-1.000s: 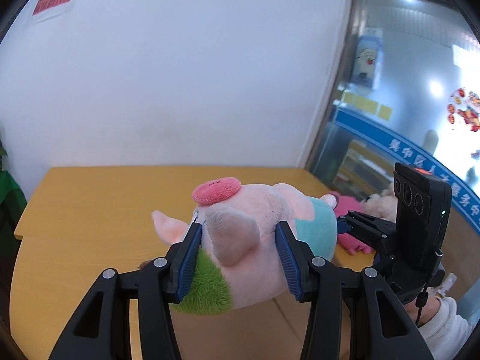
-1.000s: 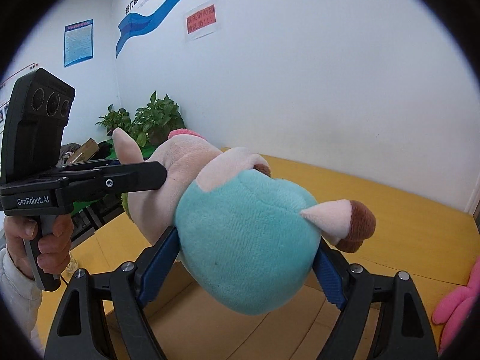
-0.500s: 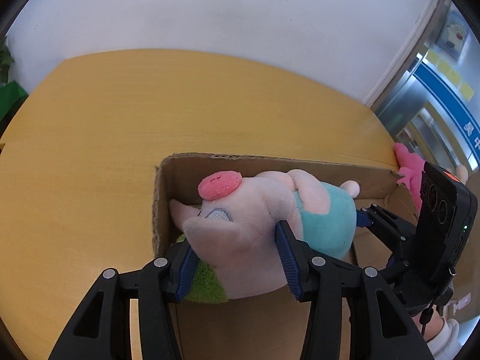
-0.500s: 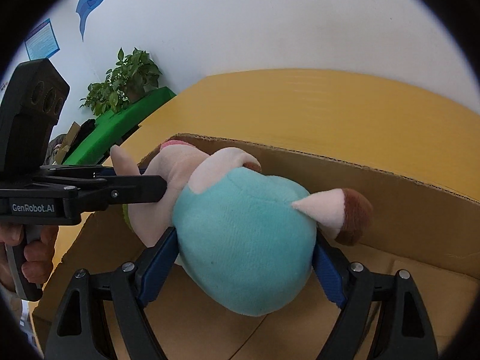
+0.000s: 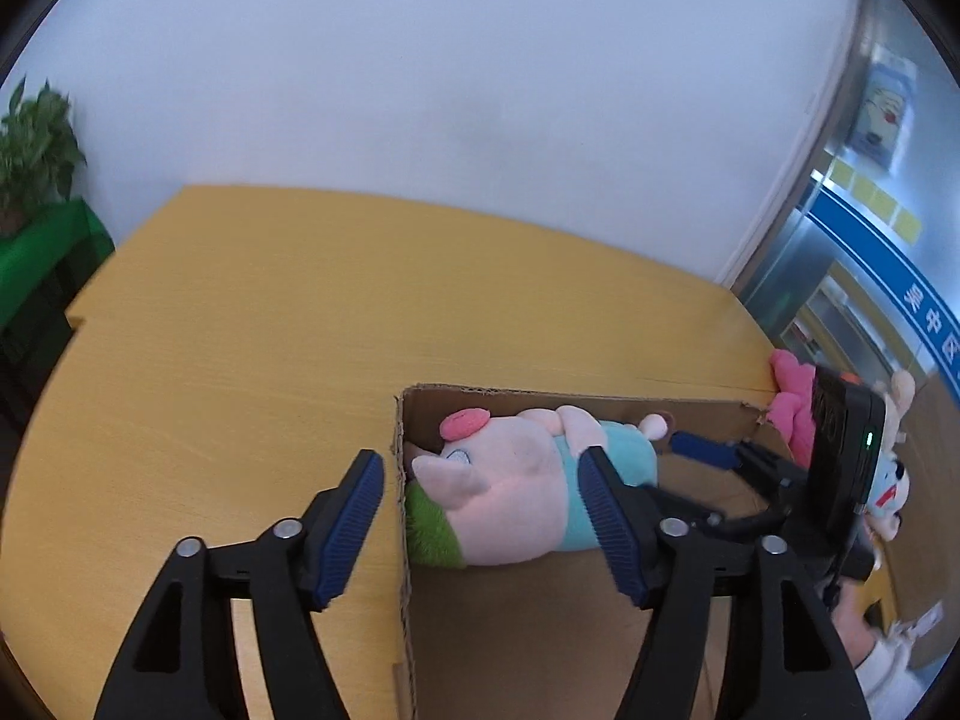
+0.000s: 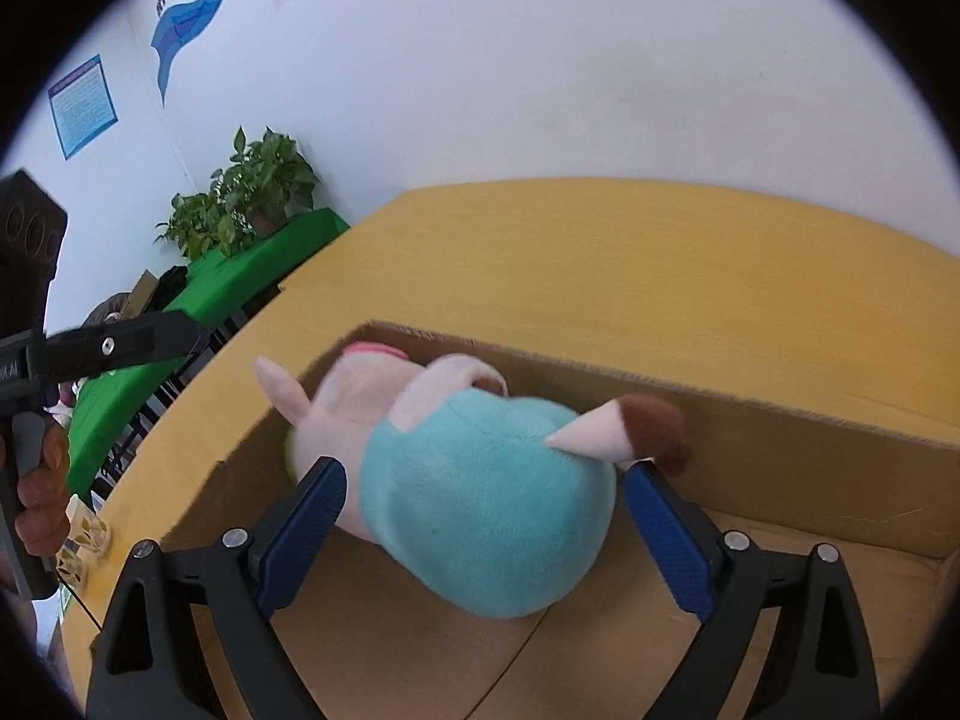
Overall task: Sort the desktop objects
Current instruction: 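Carry the plush pig over the cardboard box and open the left gripper, then withdraw the left gripper and move the right gripper toward the black sunglasses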
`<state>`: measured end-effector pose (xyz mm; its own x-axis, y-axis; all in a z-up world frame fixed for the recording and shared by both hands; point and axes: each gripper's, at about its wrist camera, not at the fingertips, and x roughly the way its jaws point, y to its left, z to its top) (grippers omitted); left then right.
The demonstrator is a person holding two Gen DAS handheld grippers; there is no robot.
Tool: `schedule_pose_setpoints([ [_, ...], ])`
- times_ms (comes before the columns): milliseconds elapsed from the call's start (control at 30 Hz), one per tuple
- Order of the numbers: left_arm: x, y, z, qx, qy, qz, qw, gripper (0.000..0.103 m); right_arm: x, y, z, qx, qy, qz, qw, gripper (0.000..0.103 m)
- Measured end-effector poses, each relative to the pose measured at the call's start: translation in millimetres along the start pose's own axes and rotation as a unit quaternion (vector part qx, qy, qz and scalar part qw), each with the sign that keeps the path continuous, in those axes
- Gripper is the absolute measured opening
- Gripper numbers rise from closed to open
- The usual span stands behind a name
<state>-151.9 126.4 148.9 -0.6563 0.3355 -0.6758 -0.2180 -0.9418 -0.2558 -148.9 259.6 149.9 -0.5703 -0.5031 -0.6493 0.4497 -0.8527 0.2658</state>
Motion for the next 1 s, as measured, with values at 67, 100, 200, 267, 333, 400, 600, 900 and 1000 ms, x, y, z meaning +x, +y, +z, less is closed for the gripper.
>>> schedule_pose_setpoints([
  [67,-10,-10,-11,0.018,-0.004,0.000,0.9998,0.071,-13,3,2,0.001,0.000,-0.005,1.000,0.095],
  [100,-13,-16,-17,0.025,-0.002,-0.002,0.9997,0.071,-18,6,4,0.003,0.005,-0.007,1.000,0.095],
  [200,-31,-21,-51,0.052,0.004,-0.016,0.9985,0.071,-47,10,-4,0.006,0.015,-0.019,1.000,0.095],
  [267,-45,-26,-77,0.049,-0.007,-0.029,0.9983,0.071,-82,13,-17,0.003,0.001,-0.041,0.999,0.095],
  [333,-53,-33,-102,0.034,-0.006,-0.044,0.9984,0.071,-136,15,-44,0.013,-0.037,-0.038,0.999,0.095],
  [400,-61,-39,-128,0.026,0.000,-0.054,0.9982,0.071,-180,13,-76,0.026,-0.052,-0.043,0.997,0.100],
  [600,-58,-62,-176,0.033,0.022,-0.057,0.9976,0.071,-222,23,-160,0.042,-0.024,-0.119,0.992,0.103],
  [900,-55,-65,-195,0.028,0.038,-0.011,0.9988,0.071,-194,12,-215,0.069,0.023,-0.134,0.988,0.103],
  [1000,-56,-64,-198,0.030,0.044,0.000,0.9986,0.071,-197,15,-221,0.059,0.015,-0.134,0.989,0.102],
])
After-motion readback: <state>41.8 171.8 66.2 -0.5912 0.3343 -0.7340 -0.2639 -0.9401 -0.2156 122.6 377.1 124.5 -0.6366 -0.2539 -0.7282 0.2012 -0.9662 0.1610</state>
